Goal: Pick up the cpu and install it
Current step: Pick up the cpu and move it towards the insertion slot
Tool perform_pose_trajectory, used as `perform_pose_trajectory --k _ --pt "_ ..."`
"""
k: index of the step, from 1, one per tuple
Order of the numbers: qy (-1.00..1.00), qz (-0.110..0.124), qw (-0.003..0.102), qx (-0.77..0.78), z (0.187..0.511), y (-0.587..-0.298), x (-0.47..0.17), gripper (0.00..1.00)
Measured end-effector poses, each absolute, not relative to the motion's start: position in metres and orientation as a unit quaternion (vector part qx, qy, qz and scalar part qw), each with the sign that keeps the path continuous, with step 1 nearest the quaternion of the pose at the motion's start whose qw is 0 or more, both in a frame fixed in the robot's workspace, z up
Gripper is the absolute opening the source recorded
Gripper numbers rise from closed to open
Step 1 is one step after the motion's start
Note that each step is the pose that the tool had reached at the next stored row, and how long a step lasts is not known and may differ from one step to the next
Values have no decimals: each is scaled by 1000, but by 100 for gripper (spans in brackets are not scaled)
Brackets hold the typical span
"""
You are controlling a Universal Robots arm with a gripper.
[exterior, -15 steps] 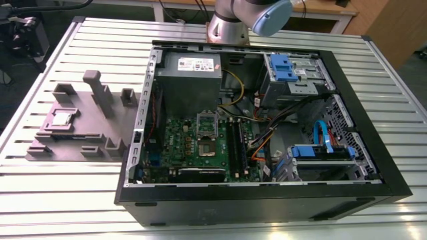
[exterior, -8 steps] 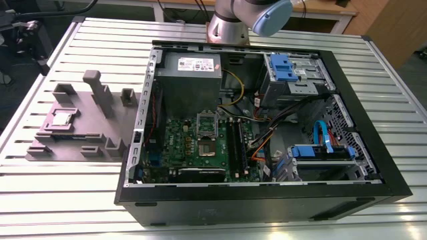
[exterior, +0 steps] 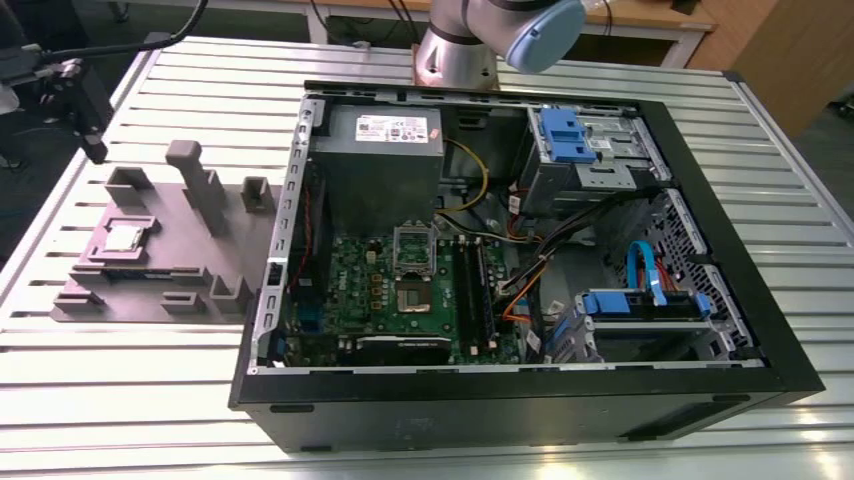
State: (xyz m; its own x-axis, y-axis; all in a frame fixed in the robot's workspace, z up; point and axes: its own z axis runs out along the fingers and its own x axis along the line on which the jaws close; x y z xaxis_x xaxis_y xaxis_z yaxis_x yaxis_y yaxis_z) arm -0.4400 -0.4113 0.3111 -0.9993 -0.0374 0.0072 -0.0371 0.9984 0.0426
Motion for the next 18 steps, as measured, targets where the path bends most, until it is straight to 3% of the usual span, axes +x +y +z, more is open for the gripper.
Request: perform_pose_trajectory --k 18 --pt "-1000 -21 4 19 294 -414 -440 78"
